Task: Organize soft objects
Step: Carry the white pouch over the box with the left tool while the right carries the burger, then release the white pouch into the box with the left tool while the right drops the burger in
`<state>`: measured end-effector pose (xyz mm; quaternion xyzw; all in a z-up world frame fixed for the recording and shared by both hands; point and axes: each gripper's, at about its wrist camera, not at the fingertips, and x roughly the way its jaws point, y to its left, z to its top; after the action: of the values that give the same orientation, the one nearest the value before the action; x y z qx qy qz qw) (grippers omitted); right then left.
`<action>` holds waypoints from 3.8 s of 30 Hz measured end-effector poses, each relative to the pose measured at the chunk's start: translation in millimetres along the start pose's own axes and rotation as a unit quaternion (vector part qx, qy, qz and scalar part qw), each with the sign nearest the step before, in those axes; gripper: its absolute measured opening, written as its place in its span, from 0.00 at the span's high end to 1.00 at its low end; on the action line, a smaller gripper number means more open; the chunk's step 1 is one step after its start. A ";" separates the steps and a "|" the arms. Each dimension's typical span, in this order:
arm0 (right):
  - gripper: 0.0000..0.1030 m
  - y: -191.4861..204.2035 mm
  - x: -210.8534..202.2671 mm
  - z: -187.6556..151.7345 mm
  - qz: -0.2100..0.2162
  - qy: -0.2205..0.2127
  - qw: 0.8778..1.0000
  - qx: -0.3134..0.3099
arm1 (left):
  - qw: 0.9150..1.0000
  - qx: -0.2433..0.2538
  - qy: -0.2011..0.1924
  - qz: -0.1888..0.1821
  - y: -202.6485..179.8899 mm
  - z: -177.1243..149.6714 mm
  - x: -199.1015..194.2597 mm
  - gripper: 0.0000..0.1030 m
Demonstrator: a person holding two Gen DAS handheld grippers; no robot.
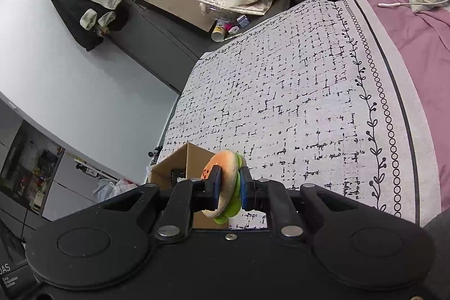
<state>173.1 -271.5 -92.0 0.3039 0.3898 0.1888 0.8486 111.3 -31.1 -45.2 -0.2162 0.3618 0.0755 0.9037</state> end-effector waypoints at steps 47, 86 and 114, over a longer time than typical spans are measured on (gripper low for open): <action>0.75 117.5 110.0 -51.4 -0.028 0.065 0.993 -0.090 | 0.996 -0.087 0.022 0.012 154.5 61.7 43.2 0.57; 0.51 53.7 56.5 -12.9 -0.020 0.023 0.999 -0.027 | 0.998 -0.024 0.055 0.031 91.1 79.4 48.6 0.24; 0.00 52.6 -25.7 -9.3 -0.025 -0.008 0.995 -0.092 | 0.997 0.047 0.039 0.054 40.3 35.8 -25.9 0.03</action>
<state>145.5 -243.2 -47.9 0.2162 0.3717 0.2004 0.8803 102.9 21.5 -17.9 -0.1568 0.4111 0.0986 0.8926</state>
